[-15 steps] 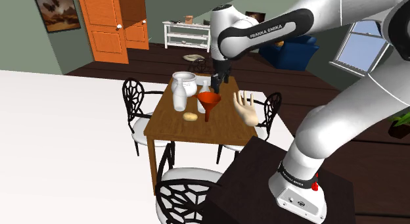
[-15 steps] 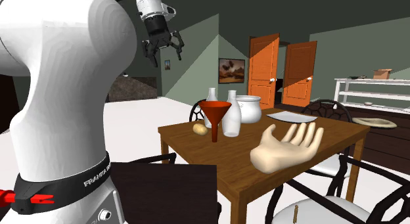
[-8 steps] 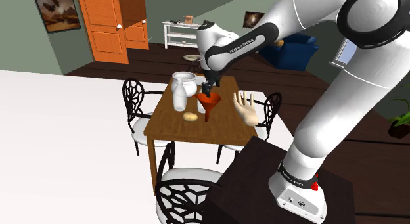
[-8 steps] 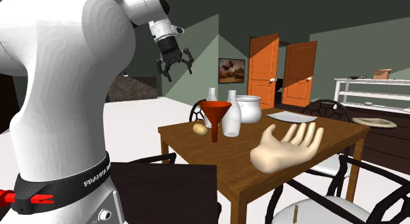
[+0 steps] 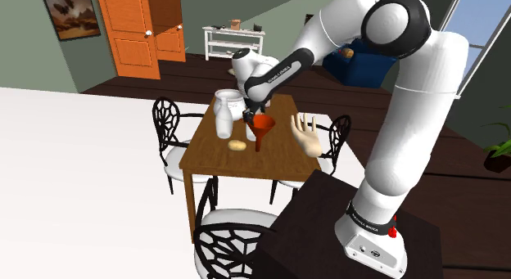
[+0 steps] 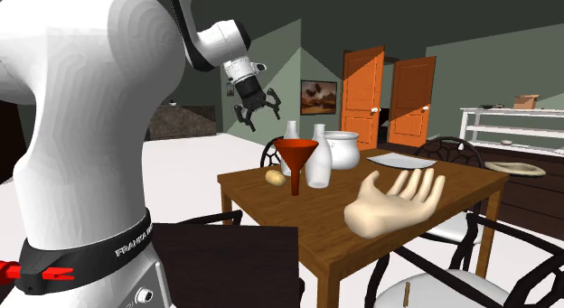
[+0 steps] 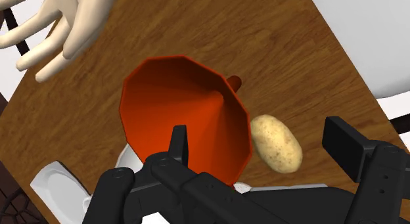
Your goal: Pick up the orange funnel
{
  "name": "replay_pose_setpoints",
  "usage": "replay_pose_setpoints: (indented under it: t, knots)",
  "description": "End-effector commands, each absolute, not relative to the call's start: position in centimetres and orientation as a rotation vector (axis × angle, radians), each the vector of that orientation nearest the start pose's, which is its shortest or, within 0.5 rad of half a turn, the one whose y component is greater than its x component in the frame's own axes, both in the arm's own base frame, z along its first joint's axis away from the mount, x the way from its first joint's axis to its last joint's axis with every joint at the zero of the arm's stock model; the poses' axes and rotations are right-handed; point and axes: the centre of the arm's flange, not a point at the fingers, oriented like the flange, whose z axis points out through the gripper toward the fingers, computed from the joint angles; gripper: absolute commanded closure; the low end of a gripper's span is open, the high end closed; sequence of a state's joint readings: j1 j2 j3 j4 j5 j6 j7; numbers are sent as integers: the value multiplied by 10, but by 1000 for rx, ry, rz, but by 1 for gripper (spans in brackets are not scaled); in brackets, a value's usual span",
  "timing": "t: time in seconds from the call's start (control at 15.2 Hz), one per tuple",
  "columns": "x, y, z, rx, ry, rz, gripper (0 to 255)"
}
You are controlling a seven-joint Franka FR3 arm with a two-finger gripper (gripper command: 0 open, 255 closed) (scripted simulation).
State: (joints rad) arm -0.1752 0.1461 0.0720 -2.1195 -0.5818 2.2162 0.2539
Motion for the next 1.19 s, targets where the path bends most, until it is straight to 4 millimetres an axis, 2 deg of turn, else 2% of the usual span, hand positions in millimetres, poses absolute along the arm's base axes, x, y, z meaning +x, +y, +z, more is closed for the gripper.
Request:
replay_pose_setpoints:
  t: [0.0,0.2,0.66,0.79,0.86,1.12]
  knots:
    - [575,-85,326,-3610,-5,26,0]
    - [597,-98,306,-3637,12,31,0]
    - [597,-98,266,-3637,12,31,0]
    - [597,-98,266,-3637,12,31,0]
    - [597,-98,266,-3637,12,31,255]
    - [596,-98,266,-3636,12,31,255]
